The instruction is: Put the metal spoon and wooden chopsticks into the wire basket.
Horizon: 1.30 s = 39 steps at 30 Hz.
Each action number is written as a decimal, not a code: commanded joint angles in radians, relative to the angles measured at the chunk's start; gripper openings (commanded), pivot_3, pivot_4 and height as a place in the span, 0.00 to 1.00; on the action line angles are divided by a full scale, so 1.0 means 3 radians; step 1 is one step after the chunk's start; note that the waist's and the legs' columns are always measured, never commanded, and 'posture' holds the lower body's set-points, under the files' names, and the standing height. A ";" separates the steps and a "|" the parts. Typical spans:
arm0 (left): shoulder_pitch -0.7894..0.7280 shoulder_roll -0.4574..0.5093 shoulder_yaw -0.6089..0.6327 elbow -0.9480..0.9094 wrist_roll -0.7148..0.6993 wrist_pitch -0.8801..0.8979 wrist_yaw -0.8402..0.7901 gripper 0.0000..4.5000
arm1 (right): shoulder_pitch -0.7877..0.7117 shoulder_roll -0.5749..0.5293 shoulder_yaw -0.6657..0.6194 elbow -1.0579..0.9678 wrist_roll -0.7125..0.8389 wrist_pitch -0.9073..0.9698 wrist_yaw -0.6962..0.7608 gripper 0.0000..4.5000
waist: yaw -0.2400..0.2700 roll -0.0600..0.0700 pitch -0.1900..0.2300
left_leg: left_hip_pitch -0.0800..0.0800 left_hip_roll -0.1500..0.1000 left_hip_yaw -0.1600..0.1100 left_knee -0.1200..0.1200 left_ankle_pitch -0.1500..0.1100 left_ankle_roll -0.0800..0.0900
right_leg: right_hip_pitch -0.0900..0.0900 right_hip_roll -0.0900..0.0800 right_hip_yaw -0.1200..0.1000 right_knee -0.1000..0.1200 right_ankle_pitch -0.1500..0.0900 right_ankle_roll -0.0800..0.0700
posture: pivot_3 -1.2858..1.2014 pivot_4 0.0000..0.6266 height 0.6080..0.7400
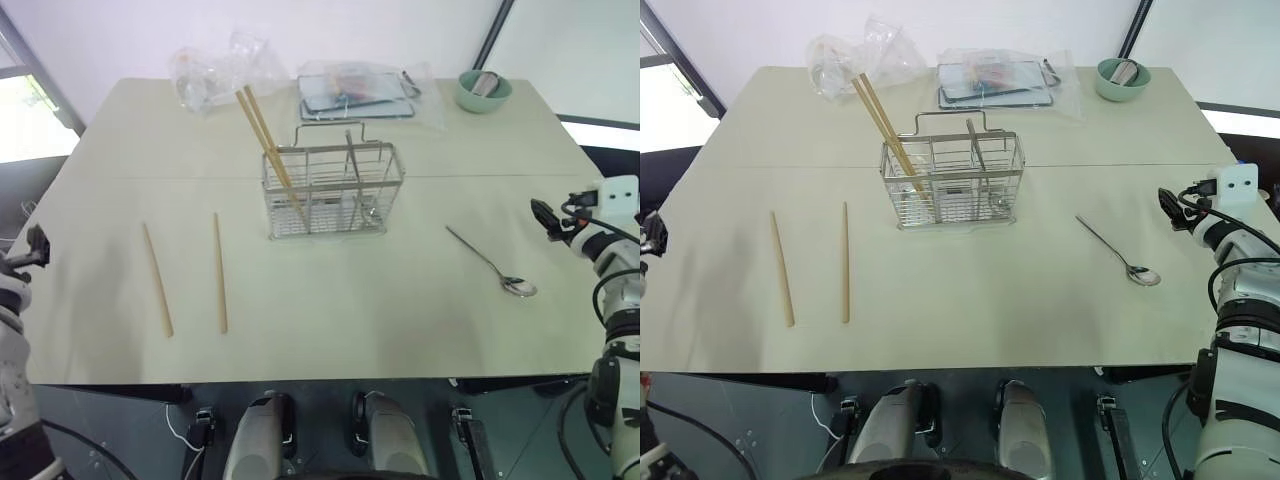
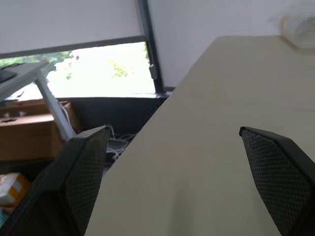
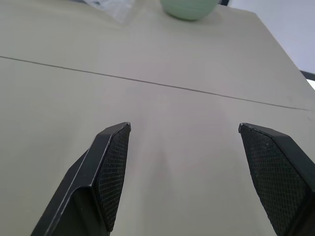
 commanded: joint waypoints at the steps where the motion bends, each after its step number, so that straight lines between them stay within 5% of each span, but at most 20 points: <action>1: -0.0190 0.0259 -0.0019 -0.0239 -0.0424 0.0254 -0.0353 0.98 | -0.0236 -0.0210 0.0080 -0.0167 -0.0061 0.0085 0.0196 0.80 | -0.0001 0.0000 0.0000 | 0.0000 0.0000 0.0000 0.0000 0.0001 -0.0001 | 0.0000 0.0000 0.0000 0.0000 0.0000 0.0000 | 0.52 0.24 0.75; 8: -0.0623 0.0866 -0.0322 -0.0967 -0.1966 0.1285 -0.1136 0.98 | -0.0746 -0.0441 0.0653 -0.0238 -0.0361 0.0536 0.1155 0.80 | -0.0013 0.0001 0.0001 | -0.0001 0.0000 -0.0001 0.0003 0.0006 -0.0010 | -0.0001 0.0000 0.0002 0.0001 -0.0001 0.0002 | 0.52 0.24 0.75; 13: -0.0643 0.1184 -0.0772 -0.1360 -0.2556 0.1503 -0.1602 0.98 | -0.0974 -0.0541 0.1124 -0.0371 -0.0583 0.1032 0.1953 0.80 | -0.0018 0.0009 0.0006 | 0.0002 -0.0001 0.0000 0.0000 0.0013 -0.0012 | -0.0002 0.0000 0.0002 0.0005 -0.0002 0.0005 | 0.52 0.24 0.75; 18: -0.0754 0.1346 -0.1214 -0.1358 -0.2563 0.1447 -0.1970 0.98 | -0.1043 -0.0578 0.1402 -0.0472 -0.0733 0.1264 0.2434 0.80 | -0.0007 0.0013 0.0008 | 0.0007 -0.0002 0.0000 0.0002 0.0016 -0.0017 | -0.0004 0.0001 0.0003 0.0020 -0.0003 0.0004 | 0.52 0.24 0.75; 26: -0.1090 0.1344 -0.1693 -0.1242 -0.2337 0.1307 -0.2212 0.98 | -0.0814 -0.0513 0.1476 -0.0489 -0.0808 0.1439 0.2480 0.80 | 0.0001 0.0013 0.0008 | 0.0006 -0.0004 0.0000 0.0003 0.0018 -0.0018 | -0.0004 0.0001 0.0004 0.0022 -0.0004 0.0005 | 0.52 0.24 0.75; 39: -0.1294 0.1290 -0.1769 -0.1148 -0.2259 0.1277 -0.2205 0.98 | -0.0282 -0.0409 0.1429 -0.0948 -0.0668 0.1864 0.2424 0.80 | 0.0000 0.0013 0.0008 | 0.0010 -0.0004 0.0001 0.0005 0.0020 -0.0018 | -0.0003 0.0001 0.0006 0.0028 -0.0005 0.0007 | 0.52 0.24 0.75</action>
